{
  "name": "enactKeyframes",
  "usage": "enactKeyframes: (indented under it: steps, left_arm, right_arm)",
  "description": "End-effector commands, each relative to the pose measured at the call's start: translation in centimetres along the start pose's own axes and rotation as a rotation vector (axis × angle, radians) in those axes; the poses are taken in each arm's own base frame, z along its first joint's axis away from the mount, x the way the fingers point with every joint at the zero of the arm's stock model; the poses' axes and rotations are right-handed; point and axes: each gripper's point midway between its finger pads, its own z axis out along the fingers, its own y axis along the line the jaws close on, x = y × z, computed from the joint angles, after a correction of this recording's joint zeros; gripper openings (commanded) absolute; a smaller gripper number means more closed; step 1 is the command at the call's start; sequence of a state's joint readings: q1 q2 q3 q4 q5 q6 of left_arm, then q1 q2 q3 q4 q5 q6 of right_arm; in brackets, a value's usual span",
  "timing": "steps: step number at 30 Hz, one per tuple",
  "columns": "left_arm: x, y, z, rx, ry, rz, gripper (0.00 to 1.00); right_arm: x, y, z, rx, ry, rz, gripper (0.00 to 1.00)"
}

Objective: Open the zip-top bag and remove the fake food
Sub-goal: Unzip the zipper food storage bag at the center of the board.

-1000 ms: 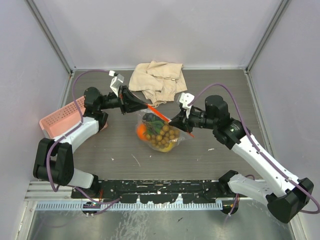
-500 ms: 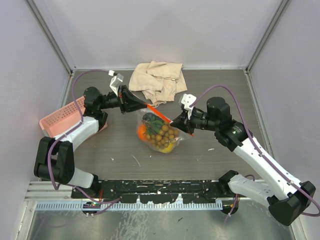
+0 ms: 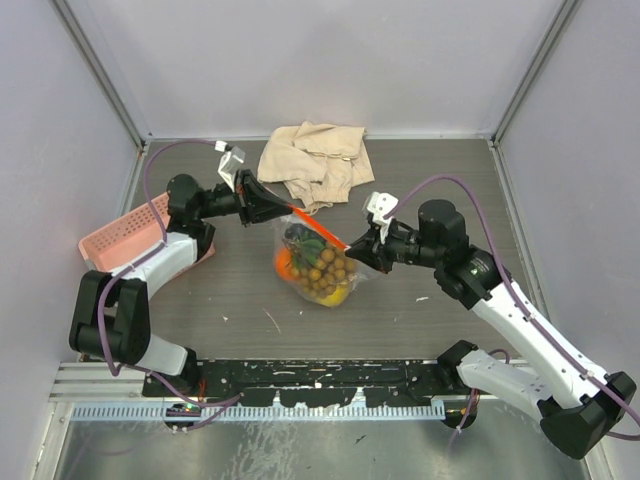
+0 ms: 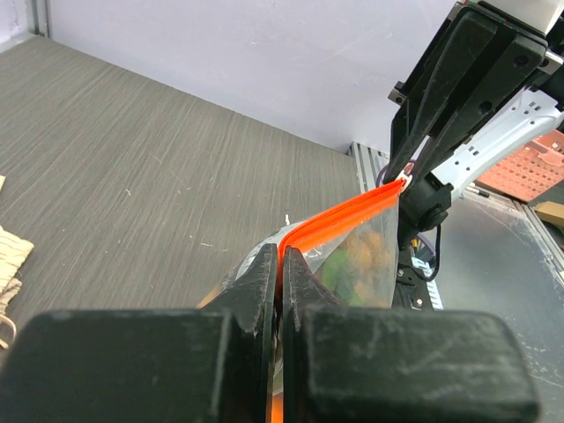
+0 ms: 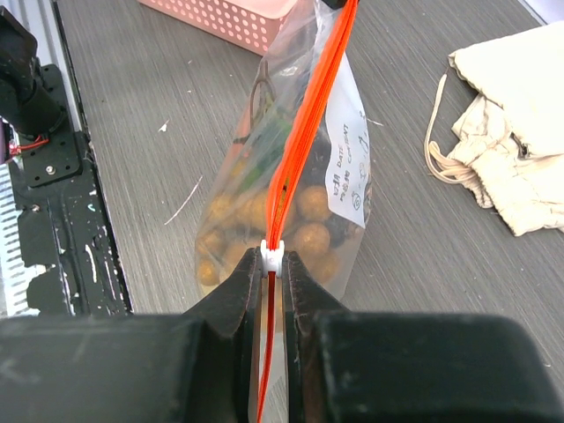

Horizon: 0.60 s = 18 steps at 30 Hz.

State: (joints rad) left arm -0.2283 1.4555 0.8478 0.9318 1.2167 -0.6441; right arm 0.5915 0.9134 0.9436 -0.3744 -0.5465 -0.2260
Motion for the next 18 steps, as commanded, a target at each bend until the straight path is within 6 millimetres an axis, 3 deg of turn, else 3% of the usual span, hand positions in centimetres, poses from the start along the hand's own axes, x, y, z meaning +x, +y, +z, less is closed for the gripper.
enactKeyframes:
  steps: [1, 18]
  left_arm:
    - [-2.09, 1.55, -0.67, -0.071, -0.075, 0.073, 0.0]
    - [-1.86, 2.18, -0.91, -0.083, -0.078, 0.053, 0.0]
  right_arm:
    - [-1.0, 0.36, -1.05, 0.011, -0.036, 0.003, 0.01]
    - [-0.38, 0.43, -1.93, 0.047, -0.023, 0.024, 0.01]
